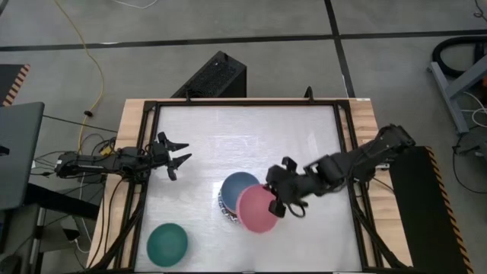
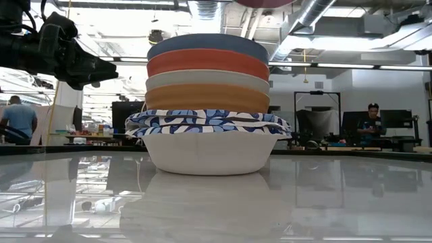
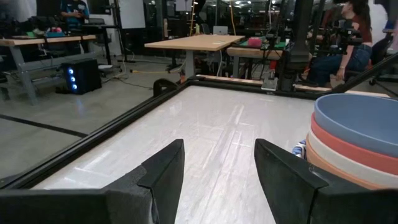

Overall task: Nest bowls inside each other by size order
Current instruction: Stack the pink bowl into the blue bowl

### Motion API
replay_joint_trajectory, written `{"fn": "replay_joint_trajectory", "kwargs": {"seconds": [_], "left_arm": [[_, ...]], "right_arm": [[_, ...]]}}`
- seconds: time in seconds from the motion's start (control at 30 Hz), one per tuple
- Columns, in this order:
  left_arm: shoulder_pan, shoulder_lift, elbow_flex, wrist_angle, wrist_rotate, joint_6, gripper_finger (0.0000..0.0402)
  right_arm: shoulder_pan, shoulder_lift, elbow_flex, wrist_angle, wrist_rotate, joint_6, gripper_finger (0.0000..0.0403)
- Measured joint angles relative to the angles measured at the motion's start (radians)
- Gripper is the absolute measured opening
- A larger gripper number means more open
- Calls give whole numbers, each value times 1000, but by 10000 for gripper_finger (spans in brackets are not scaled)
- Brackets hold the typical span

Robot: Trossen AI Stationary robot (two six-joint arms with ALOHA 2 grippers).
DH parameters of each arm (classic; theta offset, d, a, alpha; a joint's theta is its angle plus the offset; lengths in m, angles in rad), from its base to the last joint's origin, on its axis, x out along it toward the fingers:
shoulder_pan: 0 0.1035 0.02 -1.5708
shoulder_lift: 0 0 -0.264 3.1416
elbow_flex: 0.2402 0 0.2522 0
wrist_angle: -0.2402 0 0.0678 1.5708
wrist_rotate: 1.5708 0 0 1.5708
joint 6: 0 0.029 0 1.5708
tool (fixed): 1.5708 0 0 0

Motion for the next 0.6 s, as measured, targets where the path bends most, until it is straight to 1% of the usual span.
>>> {"fn": "replay_joint_trajectory", "kwargs": {"seconds": [0.23,0.33,0.47,0.6], "left_arm": [[0,0,0,0,0,0,185],[0,0,0,0,0,0,185],[0,0,0,0,0,0,185],[0,0,0,0,0,0,185]], "right_arm": [[-188,0,27,-7,-160,-116,11],[-250,3,27,-6,-220,-161,11],[-304,14,27,-12,-295,-238,11],[-331,30,27,-15,-360,-308,11]]}}
